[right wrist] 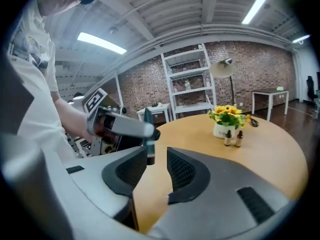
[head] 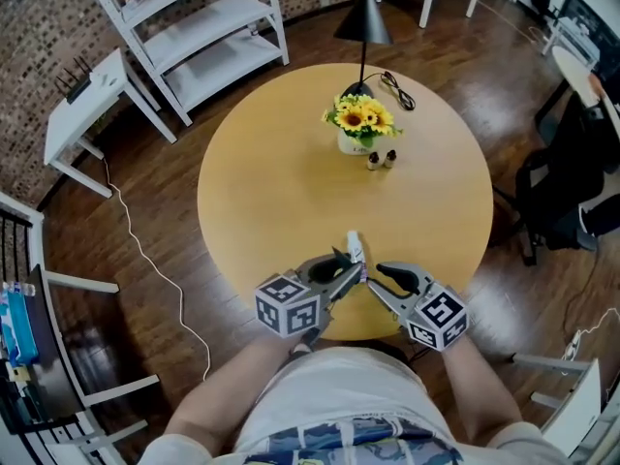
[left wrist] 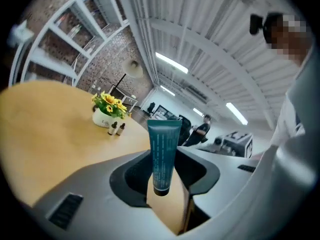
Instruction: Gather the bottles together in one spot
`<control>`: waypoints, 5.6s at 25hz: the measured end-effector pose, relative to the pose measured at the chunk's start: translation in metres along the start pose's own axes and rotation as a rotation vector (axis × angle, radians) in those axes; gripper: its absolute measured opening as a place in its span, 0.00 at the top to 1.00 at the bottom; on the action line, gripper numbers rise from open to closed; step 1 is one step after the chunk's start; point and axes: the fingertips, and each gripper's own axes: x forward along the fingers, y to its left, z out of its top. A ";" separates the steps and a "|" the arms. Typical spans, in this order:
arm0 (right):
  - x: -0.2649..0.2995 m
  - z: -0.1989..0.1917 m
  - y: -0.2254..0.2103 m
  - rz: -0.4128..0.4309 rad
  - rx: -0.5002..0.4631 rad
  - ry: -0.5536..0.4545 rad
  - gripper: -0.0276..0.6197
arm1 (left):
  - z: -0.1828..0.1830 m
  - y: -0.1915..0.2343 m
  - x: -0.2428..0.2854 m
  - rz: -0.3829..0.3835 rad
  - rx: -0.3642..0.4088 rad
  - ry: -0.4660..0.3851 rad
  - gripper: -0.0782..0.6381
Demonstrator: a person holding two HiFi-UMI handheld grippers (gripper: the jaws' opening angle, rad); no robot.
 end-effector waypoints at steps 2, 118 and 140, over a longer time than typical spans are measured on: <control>-0.018 0.025 -0.014 -0.039 0.040 -0.056 0.73 | -0.005 0.007 0.006 0.104 0.187 0.092 0.70; -0.088 -0.080 0.166 -0.510 0.040 0.122 0.61 | -0.088 -0.008 -0.251 0.337 0.179 0.081 0.70; -0.091 -0.071 0.096 -0.419 0.034 0.122 0.61 | -0.123 0.006 -0.139 0.271 0.009 0.217 0.68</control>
